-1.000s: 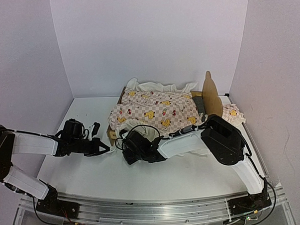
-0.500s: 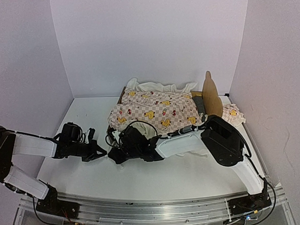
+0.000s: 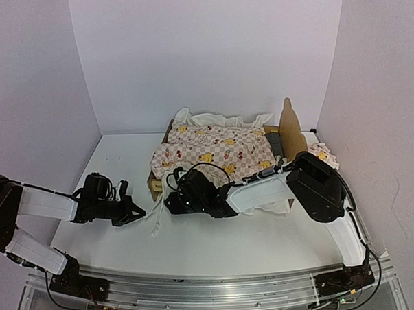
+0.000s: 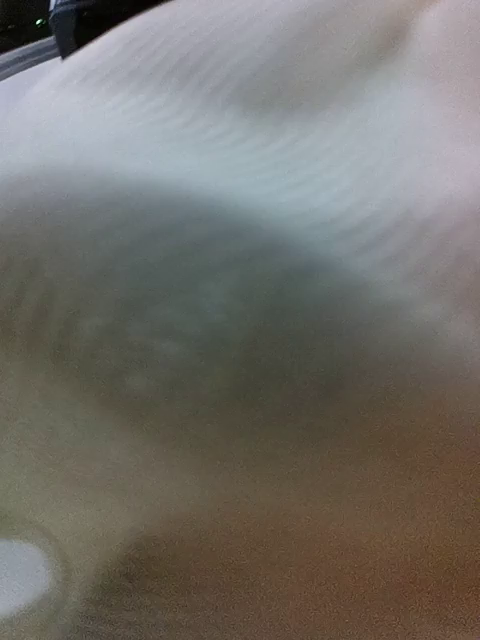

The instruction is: Set up the pet bed

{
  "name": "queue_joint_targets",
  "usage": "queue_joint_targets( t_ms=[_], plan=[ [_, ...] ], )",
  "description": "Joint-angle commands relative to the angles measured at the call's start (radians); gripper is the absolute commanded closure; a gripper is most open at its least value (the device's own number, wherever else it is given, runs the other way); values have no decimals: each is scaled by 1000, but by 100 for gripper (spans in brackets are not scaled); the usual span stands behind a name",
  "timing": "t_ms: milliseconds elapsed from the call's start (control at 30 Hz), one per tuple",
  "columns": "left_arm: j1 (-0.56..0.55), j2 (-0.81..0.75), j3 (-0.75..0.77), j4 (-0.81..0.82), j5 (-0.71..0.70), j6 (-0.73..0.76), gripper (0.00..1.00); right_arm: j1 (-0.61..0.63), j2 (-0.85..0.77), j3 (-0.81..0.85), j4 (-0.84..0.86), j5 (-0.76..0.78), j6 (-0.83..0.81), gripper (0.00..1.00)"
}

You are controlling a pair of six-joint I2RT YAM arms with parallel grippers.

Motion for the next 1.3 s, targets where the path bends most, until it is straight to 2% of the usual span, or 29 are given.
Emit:
queue_joint_targets(
  t_ms=[0,100,267,433,733,900,1067,1267],
  plan=[
    [3,-27,-6,84,-24,29,100,2,-42,-41,97,94,182,76],
    [-1,-27,-13,110,-32,51,100,3,-19,-63,100,192,260,87],
    [-11,-25,-18,121,-36,61,100,24,66,8,39,264,235,89],
    [-18,-19,-24,127,-44,62,100,35,164,96,48,219,228,86],
    [-18,-16,-41,89,-57,17,100,35,236,93,248,232,314,77],
    [-18,-15,-42,89,-61,23,100,34,279,148,268,215,388,72],
    [-17,-21,5,24,-35,123,100,28,276,97,244,260,534,71],
    [2,-31,123,-226,106,358,100,26,282,88,251,195,582,65]
  ],
)
